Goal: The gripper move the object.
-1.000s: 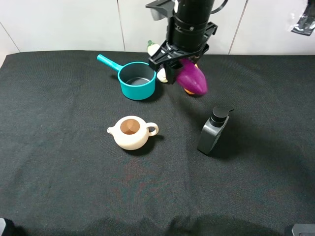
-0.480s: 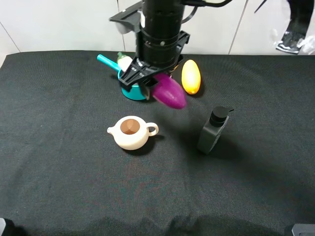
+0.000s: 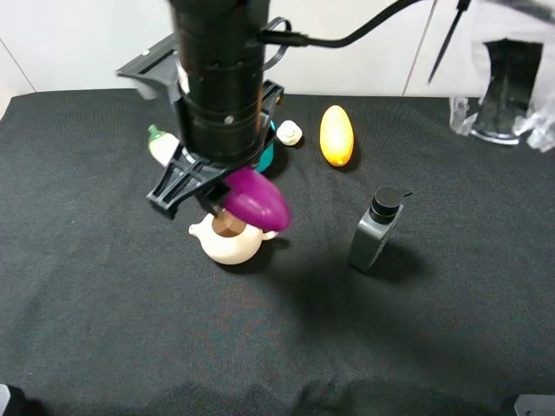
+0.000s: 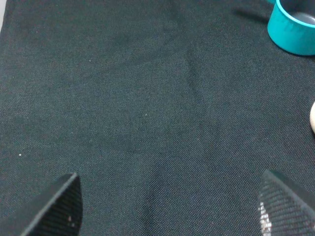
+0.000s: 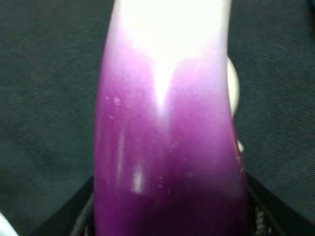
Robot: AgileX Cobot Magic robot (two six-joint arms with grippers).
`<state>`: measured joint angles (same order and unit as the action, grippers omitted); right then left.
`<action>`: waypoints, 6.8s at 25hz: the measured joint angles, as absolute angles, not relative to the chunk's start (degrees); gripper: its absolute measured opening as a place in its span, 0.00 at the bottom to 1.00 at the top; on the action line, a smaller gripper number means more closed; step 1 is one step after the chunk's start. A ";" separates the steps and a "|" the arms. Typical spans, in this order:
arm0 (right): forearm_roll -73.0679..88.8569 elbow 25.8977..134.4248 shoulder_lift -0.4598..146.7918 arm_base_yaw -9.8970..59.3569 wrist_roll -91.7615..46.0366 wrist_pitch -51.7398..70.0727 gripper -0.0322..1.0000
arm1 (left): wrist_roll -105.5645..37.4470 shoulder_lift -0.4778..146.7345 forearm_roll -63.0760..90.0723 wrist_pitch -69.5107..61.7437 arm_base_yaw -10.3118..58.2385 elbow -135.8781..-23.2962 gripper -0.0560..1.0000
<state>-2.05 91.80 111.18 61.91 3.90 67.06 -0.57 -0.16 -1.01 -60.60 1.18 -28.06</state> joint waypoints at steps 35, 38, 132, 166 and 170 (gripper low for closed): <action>0.88 91.68 119.80 70.24 5.19 61.32 0.41 | -0.57 -0.16 -1.01 -60.60 1.18 -28.06 0.78; 1.03 91.68 121.06 70.28 5.18 60.98 0.41 | -0.57 -0.16 -1.06 -60.60 1.18 -28.06 0.78; 0.36 91.62 131.24 70.28 4.14 53.48 0.41 | -0.57 -0.16 -1.06 -60.60 1.18 -28.06 0.78; 0.54 91.62 131.24 70.28 2.81 53.48 0.70 | -0.57 -0.16 -1.06 -60.60 1.18 -28.06 0.78; 0.89 92.46 131.24 70.28 2.01 54.48 0.70 | -0.57 -0.16 -1.06 -60.60 1.18 -28.06 0.78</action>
<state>0.89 92.46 131.24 70.28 2.01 54.48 -0.57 -0.16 -1.06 -60.60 1.18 -28.06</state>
